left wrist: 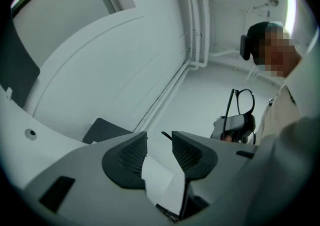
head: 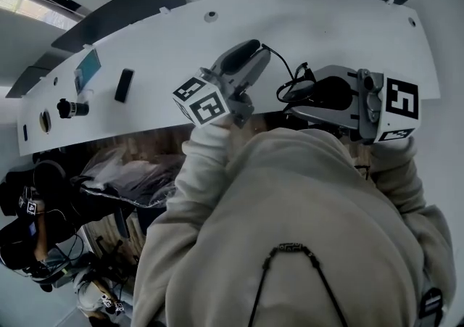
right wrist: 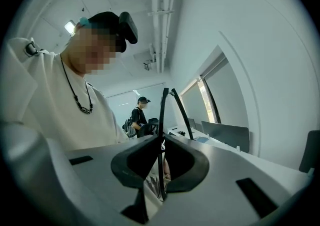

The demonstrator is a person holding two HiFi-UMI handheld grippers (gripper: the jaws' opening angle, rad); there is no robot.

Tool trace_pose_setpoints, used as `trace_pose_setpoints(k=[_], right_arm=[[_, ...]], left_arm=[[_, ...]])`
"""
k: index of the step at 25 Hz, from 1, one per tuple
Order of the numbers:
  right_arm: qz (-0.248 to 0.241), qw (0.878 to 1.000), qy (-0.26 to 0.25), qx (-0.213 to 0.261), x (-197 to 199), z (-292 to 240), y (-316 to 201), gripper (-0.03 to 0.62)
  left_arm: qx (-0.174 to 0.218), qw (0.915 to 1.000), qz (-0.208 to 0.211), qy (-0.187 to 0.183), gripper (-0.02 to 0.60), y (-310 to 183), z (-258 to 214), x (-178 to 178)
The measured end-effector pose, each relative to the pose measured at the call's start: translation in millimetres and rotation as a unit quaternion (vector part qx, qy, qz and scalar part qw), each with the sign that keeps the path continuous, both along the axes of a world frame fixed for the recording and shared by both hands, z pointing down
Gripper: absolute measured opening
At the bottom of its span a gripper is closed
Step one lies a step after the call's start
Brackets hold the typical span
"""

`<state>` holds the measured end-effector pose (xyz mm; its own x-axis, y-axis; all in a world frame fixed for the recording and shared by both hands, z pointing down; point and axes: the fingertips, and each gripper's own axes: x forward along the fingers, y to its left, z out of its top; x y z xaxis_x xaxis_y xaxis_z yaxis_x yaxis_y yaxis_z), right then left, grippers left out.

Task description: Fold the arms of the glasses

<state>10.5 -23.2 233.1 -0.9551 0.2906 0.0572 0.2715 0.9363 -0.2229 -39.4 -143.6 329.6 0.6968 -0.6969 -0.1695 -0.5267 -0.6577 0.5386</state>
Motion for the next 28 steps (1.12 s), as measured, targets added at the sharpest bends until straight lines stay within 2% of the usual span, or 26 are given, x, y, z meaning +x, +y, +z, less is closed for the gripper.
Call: trace_pose_setpoints(k=[9,11,17,22,24,28], right_arm=[[-0.015,1.0,-0.001,0.001,-5,2,5,0.058],[-0.016,1.0,-0.002,-0.007,-6,4,5,0.058],[-0.014,1.0,0.009,-0.021,-4,11,4,0.058],[-0.016,0.998,0.027,-0.047,-4,17,1,0.058],[-0.014,0.997,0.05,-0.06,-4,27,-7,0.058],[-0.012,0.994,0.075,-0.084,-5,45,-11,0.058]], left_arm=[[0.001,0.9995,0.023,0.021,0.133,1,-11,7],[0.008,0.9995,0.021,0.022,0.08,2,-16,7],[0.04,0.9987,0.023,-0.019,0.063,4,-22,10],[0.037,0.9985,0.033,-0.02,0.059,5,-26,13],[0.052,0.9973,0.034,-0.039,0.051,3,-35,14],[0.091,0.9884,0.041,-0.115,0.046,10,-50,25]])
